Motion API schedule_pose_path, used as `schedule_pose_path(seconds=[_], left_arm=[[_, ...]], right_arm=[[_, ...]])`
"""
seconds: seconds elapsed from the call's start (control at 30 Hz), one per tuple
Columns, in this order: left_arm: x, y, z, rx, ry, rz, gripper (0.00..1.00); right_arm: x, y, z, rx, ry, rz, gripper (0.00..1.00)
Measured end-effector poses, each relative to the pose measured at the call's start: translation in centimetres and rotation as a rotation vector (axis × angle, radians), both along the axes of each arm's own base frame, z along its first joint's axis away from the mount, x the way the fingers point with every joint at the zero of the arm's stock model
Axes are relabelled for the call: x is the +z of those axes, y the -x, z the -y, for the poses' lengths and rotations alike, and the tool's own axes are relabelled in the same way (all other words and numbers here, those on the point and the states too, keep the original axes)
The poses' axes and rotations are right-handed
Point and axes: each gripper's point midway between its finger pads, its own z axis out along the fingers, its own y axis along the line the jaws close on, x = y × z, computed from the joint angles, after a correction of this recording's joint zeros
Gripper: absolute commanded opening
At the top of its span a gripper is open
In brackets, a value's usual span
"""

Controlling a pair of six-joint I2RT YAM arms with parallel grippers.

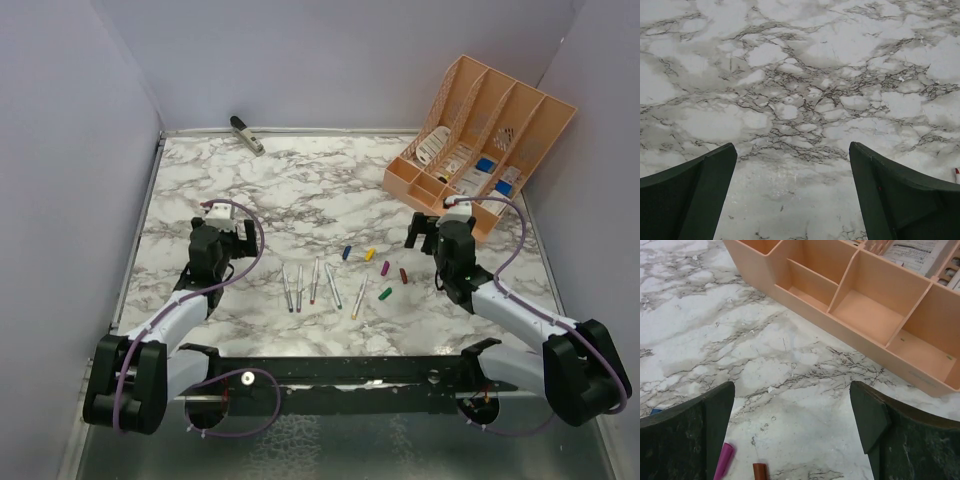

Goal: Insert the pens into the pen caps

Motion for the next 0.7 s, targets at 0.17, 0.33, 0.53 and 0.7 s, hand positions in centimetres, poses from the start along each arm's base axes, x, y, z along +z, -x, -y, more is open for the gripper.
schedule_pose_path(seconds=[0.17, 0.33, 0.53, 0.7], left_arm=[[-0.3, 0.2, -0.1, 0.004, -0.004, -0.012, 0.99], [-0.1, 0.2, -0.1, 0.006, -0.003, -0.008, 0.99], [-0.2, 0.2, 0.1, 0.001, -0.004, -0.009, 0.99], [-0.2, 0.2, 0.3, -0.006, -0.003, -0.011, 0.99]], right_arm=[[-0.1, 0.0, 0.2, -0.015, -0.001, -0.003, 0.99], [-0.9, -0.1, 0.4, -0.035, 0.004, -0.024, 0.99], [-1.1, -0.1, 0.6, -0.05, 0.002, -0.027, 0.99], [-0.7, -0.1, 0.6, -0.054, -0.012, -0.014, 0.99]])
